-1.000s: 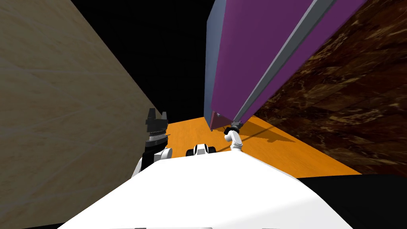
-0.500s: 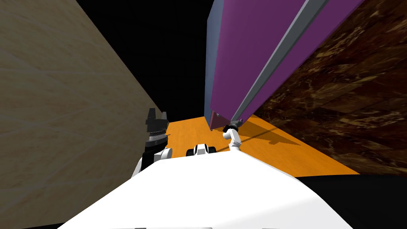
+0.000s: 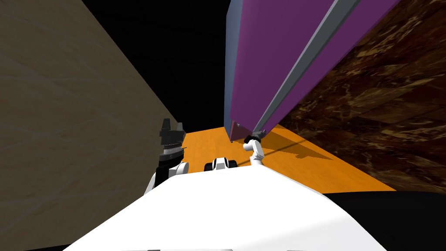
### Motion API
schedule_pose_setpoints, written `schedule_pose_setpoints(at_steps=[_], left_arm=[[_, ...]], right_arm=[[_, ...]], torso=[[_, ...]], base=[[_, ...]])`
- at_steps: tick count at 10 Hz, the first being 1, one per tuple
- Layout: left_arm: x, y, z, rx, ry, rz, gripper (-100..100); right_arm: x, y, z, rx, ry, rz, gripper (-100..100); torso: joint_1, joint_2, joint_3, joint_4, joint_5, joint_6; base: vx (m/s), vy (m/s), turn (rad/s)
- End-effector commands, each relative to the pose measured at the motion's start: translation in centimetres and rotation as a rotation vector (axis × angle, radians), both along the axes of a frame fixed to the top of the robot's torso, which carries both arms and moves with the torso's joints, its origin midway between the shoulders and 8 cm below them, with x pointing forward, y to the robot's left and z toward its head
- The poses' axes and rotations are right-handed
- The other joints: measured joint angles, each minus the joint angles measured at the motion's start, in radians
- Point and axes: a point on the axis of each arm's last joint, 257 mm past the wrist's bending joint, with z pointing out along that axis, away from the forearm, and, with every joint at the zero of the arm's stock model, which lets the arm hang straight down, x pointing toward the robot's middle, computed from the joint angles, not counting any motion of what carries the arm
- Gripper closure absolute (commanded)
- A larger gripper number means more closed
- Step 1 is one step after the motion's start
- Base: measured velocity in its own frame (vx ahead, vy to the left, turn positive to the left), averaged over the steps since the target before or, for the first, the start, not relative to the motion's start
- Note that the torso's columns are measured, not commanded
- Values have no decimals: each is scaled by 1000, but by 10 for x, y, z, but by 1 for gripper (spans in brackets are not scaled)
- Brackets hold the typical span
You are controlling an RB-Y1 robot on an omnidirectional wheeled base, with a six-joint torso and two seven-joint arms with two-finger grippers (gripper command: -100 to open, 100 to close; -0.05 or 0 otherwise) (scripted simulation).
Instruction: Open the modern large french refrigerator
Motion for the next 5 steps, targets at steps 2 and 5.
schedule_pose_setpoints(at_steps=[2, 5], left_arm=[[0, 0, 0, 0, 0, 0, 0], [0, 0, 0, 0, 0, 0, 0]], right_arm=[[-1, 1, -6, 5, 11, 0, 0], [-2, 1, -11, 9, 22, 1, 0]], torso=[[-4, -3, -2, -2, -3, -1], [-7, -7, -4, -5, -5, -2]], base=[[8, 0, 14], [4, 1, 7]])
